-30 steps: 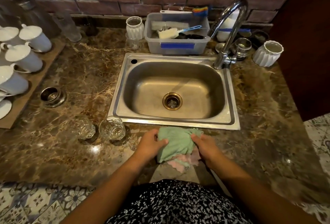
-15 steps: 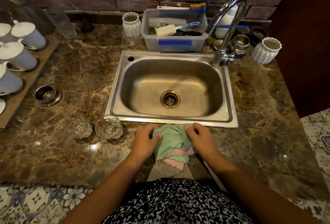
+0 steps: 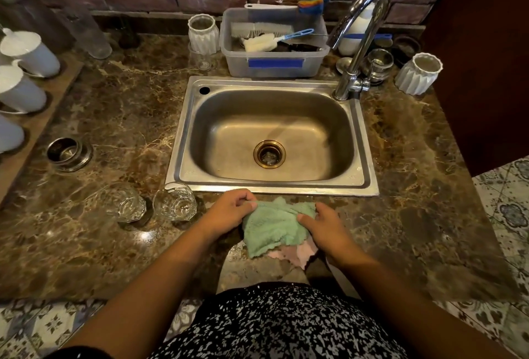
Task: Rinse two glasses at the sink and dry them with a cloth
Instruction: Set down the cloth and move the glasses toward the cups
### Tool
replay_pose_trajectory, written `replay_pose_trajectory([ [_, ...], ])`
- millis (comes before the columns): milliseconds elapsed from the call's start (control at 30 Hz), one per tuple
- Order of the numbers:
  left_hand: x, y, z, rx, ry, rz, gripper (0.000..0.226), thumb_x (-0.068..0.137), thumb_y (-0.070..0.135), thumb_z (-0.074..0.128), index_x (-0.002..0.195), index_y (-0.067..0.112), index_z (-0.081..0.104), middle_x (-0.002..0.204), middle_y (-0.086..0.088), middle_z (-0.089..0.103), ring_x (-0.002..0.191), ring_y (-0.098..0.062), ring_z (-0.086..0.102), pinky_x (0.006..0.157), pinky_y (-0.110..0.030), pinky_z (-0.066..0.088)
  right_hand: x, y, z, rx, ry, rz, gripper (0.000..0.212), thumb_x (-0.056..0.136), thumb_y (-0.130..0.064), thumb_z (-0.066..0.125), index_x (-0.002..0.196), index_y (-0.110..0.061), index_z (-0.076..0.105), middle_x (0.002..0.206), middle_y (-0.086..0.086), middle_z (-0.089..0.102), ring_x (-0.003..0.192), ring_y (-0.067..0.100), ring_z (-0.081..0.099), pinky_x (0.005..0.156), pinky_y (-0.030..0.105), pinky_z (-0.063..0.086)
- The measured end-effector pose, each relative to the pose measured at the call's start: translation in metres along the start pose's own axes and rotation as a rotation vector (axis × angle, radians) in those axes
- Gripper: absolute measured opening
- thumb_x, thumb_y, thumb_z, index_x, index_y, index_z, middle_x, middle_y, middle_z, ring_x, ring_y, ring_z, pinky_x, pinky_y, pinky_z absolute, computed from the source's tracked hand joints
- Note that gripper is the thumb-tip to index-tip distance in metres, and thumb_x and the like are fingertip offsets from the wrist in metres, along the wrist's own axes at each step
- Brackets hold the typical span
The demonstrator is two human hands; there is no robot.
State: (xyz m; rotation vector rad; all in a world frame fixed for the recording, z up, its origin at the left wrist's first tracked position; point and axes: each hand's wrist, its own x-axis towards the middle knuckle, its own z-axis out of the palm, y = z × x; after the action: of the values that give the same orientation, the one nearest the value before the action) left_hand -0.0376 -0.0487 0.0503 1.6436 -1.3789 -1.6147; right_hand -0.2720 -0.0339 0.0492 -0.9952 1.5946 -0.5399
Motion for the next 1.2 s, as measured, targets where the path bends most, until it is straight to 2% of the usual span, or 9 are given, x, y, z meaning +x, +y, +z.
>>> replay_pose_trajectory([
  [133, 0.013, -0.002, -0.004, 0.456, -0.061, -0.040, 0.015, 0.089, 0.032, 0.074, 0.084, 0.021, 0.065, 0.088, 0.002, 0.068, 0.086, -0.015, 0.062, 0.070, -0.029, 0.043, -0.002, 0.015, 0.008, -0.176, 0.027, 0.030, 0.008, 0.088, -0.017, 0.070, 0.095, -0.015, 0.066, 0.098, 0.006, 0.072, 0.089, 0.022, 0.069, 0.088, 0.046, 0.057],
  [267, 0.000, -0.004, 0.010, 0.771, 0.080, 0.041, 0.041, 0.094, 0.031, 0.068, 0.130, 0.017, 0.054, 0.129, -0.007, 0.053, 0.111, -0.028, 0.059, 0.088, -0.038, 0.049, -0.010, 0.016, 0.018, -0.501, 0.171, -0.094, 0.025, 0.088, -0.033, 0.069, 0.105, -0.018, 0.059, 0.096, -0.001, 0.065, 0.084, 0.015, 0.062, 0.078, 0.038, 0.055],
  [400, -0.022, -0.021, 0.017, 0.801, 0.261, 0.324, 0.041, 0.092, 0.025, 0.068, 0.128, 0.012, 0.053, 0.126, -0.010, 0.047, 0.104, -0.027, 0.058, 0.082, -0.035, 0.054, -0.020, 0.015, 0.025, -0.779, 0.334, -0.364, 0.048, 0.085, -0.030, 0.072, 0.128, -0.015, 0.055, 0.127, 0.004, 0.054, 0.115, 0.020, 0.052, 0.098, 0.033, 0.046],
  [500, -0.031, -0.042, 0.028, 0.946, 0.201, 0.472, 0.047, 0.087, 0.031, 0.068, 0.128, 0.014, 0.054, 0.135, -0.010, 0.047, 0.118, -0.031, 0.056, 0.086, -0.044, 0.054, -0.023, 0.025, 0.032, -1.070, 0.194, -0.531, 0.068, 0.075, -0.042, 0.077, 0.132, -0.009, 0.057, 0.137, 0.013, 0.054, 0.125, 0.030, 0.052, 0.101, 0.041, 0.048],
  [600, -0.033, -0.062, 0.030, 1.038, 0.108, 0.314, 0.063, 0.096, 0.043, 0.053, 0.151, 0.015, 0.039, 0.162, -0.007, 0.032, 0.148, -0.030, 0.034, 0.112, -0.058, 0.033, -0.022, 0.043, 0.040, -1.170, 0.002, -0.518, 0.074, 0.086, -0.046, 0.066, 0.149, -0.016, 0.039, 0.158, 0.010, 0.037, 0.146, 0.031, 0.032, 0.112, 0.052, 0.039],
  [733, -0.035, -0.081, 0.020, 1.098, 0.073, 0.287, 0.074, 0.099, 0.060, 0.023, 0.161, 0.020, 0.012, 0.170, 0.002, 0.004, 0.157, -0.023, 0.010, 0.119, -0.056, 0.004, -0.027, 0.050, 0.039, -1.146, -0.022, -0.434, 0.065, 0.096, -0.050, 0.017, 0.156, -0.033, 0.000, 0.162, -0.009, -0.012, 0.148, 0.015, -0.015, 0.118, 0.039, -0.005],
  [833, -0.035, -0.078, 0.019, 1.080, 0.001, 0.213, 0.077, 0.102, 0.061, 0.025, 0.160, 0.023, -0.007, 0.168, 0.006, -0.015, 0.157, -0.020, -0.007, 0.121, -0.056, -0.003, -0.030, 0.045, 0.040, -1.140, -0.012, -0.439, 0.063, 0.101, -0.047, 0.026, 0.157, -0.032, 0.001, 0.165, -0.006, -0.007, 0.153, 0.020, -0.007, 0.119, 0.040, -0.002],
  [967, -0.040, -0.051, 0.022, 1.123, -0.030, 0.125, 0.078, 0.102, 0.058, 0.029, 0.161, 0.021, -0.007, 0.169, 0.003, -0.015, 0.157, -0.020, -0.009, 0.122, -0.058, 0.000, -0.031, 0.033, 0.041, -1.136, -0.056, -0.402, 0.067, 0.101, -0.040, 0.042, 0.158, -0.028, 0.008, 0.168, -0.001, 0.001, 0.154, 0.025, 0.000, 0.122, 0.046, 0.013],
  [1200, -0.064, -0.016, 0.017, 0.905, 0.102, 0.083, 0.078, 0.093, 0.038, 0.067, 0.156, 0.014, 0.027, 0.166, -0.011, 0.016, 0.148, -0.034, 0.030, 0.121, -0.046, 0.030, -0.026, -0.014, 0.031, -1.222, -0.132, -0.404, 0.063, 0.087, -0.044, 0.061, 0.144, -0.028, 0.041, 0.153, 0.008, 0.036, 0.140, 0.030, 0.032, 0.114, 0.045, 0.034],
])
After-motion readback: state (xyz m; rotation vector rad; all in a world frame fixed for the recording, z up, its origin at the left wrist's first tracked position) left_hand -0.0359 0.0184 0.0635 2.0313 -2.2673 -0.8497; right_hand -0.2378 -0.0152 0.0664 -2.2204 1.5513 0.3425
